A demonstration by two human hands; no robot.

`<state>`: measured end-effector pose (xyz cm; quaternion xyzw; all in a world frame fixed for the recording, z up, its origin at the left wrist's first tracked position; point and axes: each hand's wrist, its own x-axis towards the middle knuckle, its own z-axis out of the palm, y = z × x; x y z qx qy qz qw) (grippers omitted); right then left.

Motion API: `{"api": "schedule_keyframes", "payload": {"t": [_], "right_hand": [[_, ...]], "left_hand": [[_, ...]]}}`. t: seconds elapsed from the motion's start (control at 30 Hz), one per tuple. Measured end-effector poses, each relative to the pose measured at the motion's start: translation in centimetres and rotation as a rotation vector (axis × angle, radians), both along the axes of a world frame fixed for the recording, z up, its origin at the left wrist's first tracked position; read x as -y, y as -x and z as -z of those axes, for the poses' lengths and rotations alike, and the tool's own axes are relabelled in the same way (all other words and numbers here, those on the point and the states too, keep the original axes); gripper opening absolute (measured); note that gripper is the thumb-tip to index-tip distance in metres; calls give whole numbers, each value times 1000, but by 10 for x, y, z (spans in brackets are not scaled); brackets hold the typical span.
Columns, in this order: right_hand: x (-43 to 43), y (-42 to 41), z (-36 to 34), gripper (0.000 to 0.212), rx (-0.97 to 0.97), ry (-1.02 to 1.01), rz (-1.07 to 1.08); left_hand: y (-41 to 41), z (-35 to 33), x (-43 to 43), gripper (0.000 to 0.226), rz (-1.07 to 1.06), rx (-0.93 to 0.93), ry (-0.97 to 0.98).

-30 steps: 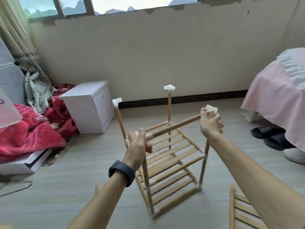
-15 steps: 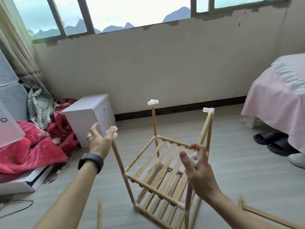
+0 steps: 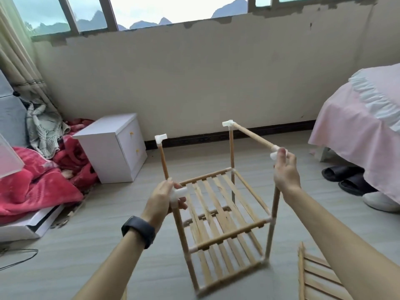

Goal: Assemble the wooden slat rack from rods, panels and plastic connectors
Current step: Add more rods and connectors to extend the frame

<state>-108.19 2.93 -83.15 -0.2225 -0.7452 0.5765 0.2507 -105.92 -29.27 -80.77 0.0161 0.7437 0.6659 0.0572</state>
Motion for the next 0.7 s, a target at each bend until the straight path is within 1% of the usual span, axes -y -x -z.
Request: {"api": "schedule_keyframes", "payload": {"t": [0.13,0.17,0.2,0.27,0.3,0.33,0.37,0.4,0.43,0.47,0.5,0.57,0.63,0.7], "right_hand": [[2,17,-19,50,107,61,-52],[6,10,-20,54,117,73,-80],[15,-1,-20,61,107,92,-120],[41,-37,-14,69,43,134,-260],[55,-59,-11,69,9,159,-348],[70,-80,-9,68,-6,188,-438],[82,-99,-7,68,3,210,-518],[91,-113,-3,71,17,221,-571],[99,-122,1,74,21,218,-592],[104,-127,4,75,13,202,-592],[106,-129,7,74,-2,175,-578],[106,-128,9,65,-71,137,-514],[100,-122,12,56,-181,158,-427],[89,-117,15,59,-244,197,-358]], "left_hand": [[-26,-11,-32,41,148,59,2],[-31,-13,-39,41,221,59,55],[-35,-15,-45,43,307,36,160],[-35,-16,-56,50,450,-59,400],[-31,-17,-59,52,481,-141,473],[-23,-19,-59,50,456,-240,516],[-14,-21,-54,44,354,-353,561],[-1,-23,-45,39,191,-472,619],[13,-25,-33,39,10,-569,692],[27,-27,-18,42,-149,-613,742],[40,-28,-3,45,-267,-587,756],[63,-26,24,55,-370,-415,719],[78,-21,39,64,-358,-247,616],[86,-16,44,65,-300,-145,422]]}}
